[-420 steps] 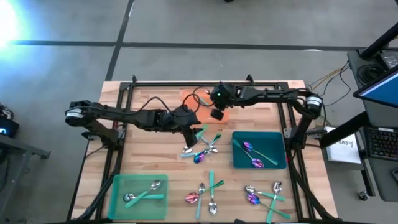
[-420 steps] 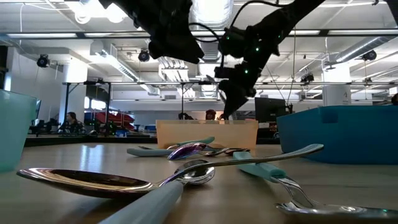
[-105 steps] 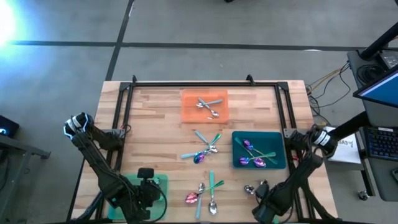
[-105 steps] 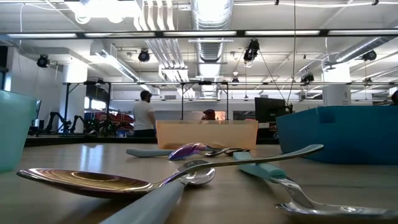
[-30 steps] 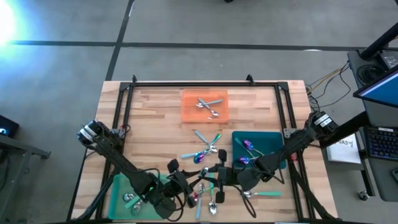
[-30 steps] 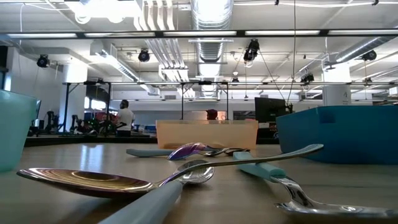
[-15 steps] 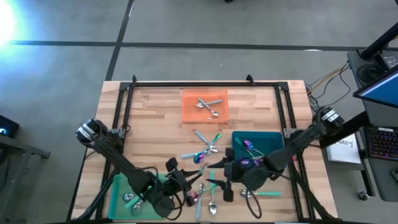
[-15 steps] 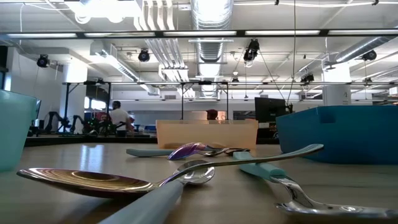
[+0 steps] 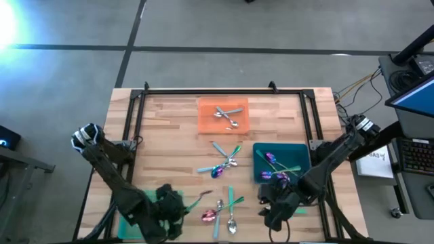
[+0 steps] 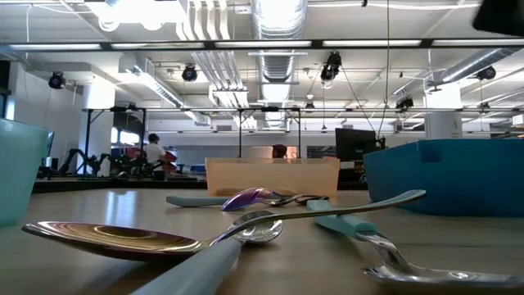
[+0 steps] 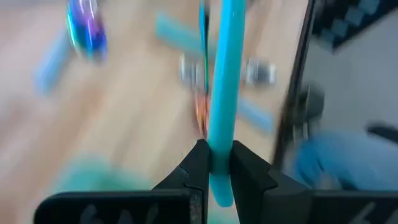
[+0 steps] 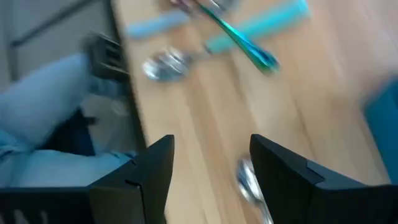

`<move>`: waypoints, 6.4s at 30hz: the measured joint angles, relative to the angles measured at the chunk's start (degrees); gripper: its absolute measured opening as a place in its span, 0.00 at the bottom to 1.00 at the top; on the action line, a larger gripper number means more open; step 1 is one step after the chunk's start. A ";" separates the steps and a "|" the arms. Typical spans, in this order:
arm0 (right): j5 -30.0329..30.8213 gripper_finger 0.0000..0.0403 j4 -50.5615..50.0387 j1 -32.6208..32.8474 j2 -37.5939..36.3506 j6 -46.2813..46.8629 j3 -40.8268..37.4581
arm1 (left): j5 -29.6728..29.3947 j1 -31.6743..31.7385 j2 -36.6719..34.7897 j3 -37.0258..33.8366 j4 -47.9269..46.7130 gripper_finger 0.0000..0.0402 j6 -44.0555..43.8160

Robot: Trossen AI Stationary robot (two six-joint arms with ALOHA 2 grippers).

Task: Sort silverware by color (type)
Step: Put the green spoon into the green bin, then put the purple spoon into the blue bin

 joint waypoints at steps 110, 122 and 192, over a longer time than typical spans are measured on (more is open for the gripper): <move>27.59 0.04 57.02 -7.24 8.46 -60.75 4.32 | -38.99 -1.48 3.30 -0.09 21.97 0.35 28.92; 27.01 0.04 58.71 -7.53 16.58 -69.73 13.15 | -38.85 2.12 3.30 -0.09 33.37 0.35 39.46; 1.22 0.36 3.38 -11.22 30.62 -28.56 19.69 | 30.44 -5.55 -0.39 0.09 -18.34 0.49 -17.45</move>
